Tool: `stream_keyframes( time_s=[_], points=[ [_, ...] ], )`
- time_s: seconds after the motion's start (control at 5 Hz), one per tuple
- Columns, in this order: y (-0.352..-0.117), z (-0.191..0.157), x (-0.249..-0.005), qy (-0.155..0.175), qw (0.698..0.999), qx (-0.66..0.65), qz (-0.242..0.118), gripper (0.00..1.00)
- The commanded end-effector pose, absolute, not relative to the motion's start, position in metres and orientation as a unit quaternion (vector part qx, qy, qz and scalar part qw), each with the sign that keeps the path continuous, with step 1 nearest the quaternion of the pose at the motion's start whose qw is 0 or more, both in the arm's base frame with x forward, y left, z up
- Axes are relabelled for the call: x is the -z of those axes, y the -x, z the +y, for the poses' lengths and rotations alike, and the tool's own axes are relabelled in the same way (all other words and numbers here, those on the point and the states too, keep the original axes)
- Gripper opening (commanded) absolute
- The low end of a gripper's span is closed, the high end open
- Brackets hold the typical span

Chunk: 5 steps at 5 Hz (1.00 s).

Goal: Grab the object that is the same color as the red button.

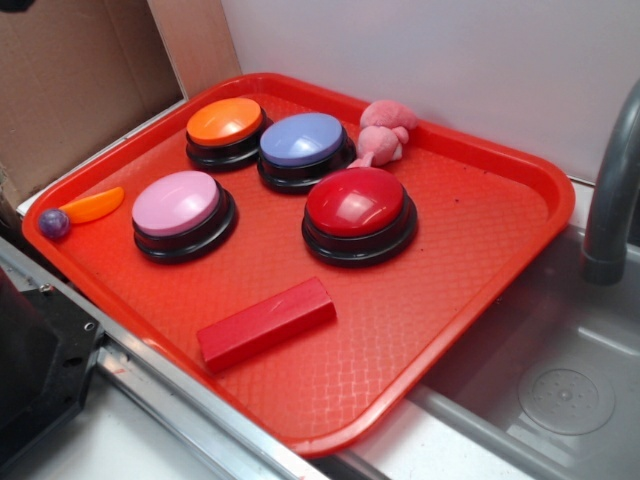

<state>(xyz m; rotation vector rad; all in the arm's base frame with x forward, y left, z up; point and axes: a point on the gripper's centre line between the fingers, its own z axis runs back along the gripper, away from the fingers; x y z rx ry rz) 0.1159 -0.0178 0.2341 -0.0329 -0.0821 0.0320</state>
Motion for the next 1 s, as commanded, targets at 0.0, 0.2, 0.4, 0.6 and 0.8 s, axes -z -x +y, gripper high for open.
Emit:
stream_keyframes(
  time_s=[0.0,0.2,0.4,0.6,0.8],
  points=[
    [-0.116,-0.018,-0.234,0.016,0.999,-0.016,-0.041,1.00],
    [-0.120,-0.023,-0.221,0.018,0.999,0.004,-0.048,1.00],
    [-0.122,-0.035,-0.201,0.005,0.996,0.016,-0.085,1.00],
    [-0.127,-0.046,-0.177,-0.001,0.994,0.044,-0.104,1.00],
    [-0.134,-0.051,-0.153,-0.009,0.995,0.045,-0.086,1.00]
  ],
)
